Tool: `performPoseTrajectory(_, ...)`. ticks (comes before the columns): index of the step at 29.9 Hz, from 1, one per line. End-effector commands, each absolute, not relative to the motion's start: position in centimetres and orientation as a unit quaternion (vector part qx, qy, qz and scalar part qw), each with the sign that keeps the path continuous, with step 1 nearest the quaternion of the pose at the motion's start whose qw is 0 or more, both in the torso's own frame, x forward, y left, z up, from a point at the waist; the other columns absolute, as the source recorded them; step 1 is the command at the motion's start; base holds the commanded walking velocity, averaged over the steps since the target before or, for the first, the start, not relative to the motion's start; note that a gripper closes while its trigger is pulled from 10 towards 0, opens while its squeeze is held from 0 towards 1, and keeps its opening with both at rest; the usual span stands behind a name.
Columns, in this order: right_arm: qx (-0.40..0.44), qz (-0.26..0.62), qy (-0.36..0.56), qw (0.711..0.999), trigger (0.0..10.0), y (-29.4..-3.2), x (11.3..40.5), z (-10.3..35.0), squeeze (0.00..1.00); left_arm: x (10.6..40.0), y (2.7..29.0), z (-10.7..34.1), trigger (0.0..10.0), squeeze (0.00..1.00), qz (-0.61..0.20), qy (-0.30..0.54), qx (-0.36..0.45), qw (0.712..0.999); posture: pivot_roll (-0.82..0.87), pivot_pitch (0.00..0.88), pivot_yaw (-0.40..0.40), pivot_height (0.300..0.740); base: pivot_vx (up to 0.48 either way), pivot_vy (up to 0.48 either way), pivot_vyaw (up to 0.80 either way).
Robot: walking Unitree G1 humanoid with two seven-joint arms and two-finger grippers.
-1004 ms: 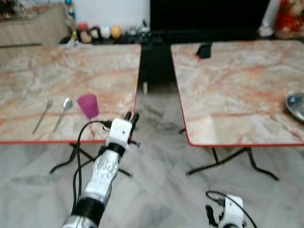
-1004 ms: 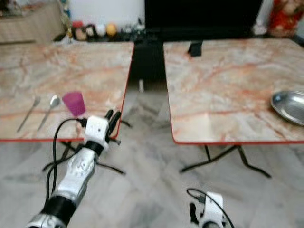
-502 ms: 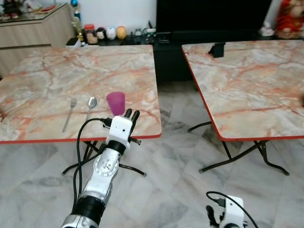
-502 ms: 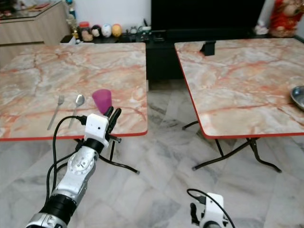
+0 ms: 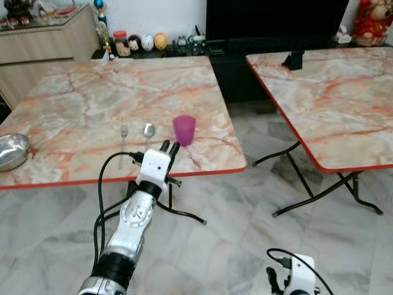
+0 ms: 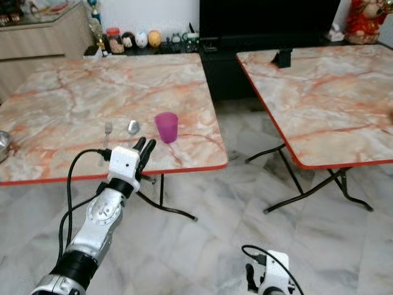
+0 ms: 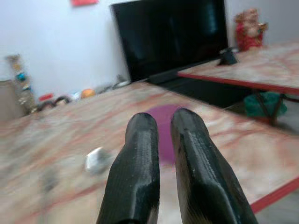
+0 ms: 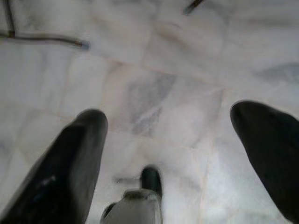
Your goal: Setting the table
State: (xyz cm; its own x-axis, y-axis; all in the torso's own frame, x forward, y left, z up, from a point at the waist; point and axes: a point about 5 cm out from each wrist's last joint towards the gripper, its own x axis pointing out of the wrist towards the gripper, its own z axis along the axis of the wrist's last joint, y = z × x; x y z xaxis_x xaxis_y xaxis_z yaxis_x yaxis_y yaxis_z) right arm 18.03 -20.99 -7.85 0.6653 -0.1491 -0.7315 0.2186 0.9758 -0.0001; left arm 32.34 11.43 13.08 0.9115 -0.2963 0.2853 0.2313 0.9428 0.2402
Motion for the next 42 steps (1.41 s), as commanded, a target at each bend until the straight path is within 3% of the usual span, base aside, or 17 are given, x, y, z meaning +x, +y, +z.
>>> performPoseTrajectory(1, 0.05, -0.089, 0.395, 0.913, 10.0, -20.1, 18.36, -7.85, 0.0, 32.3, 12.15, 12.84, 10.0, 0.0, -0.13, -0.153, 0.108, 0.974, -0.05, 0.0, -0.001, 0.74, 0.0, 0.379, 0.0)
performPoseTrajectory(42, 0.049, -0.085, 0.396, 0.913, 10.0, -20.13, 18.53, -7.78, 0.0, 32.55, 12.32, 12.98, 10.0, 0.0, -0.122, -0.153, 0.109, 0.975, -0.04, 0.0, -0.01, 0.74, 0.0, 0.379, 0.0)
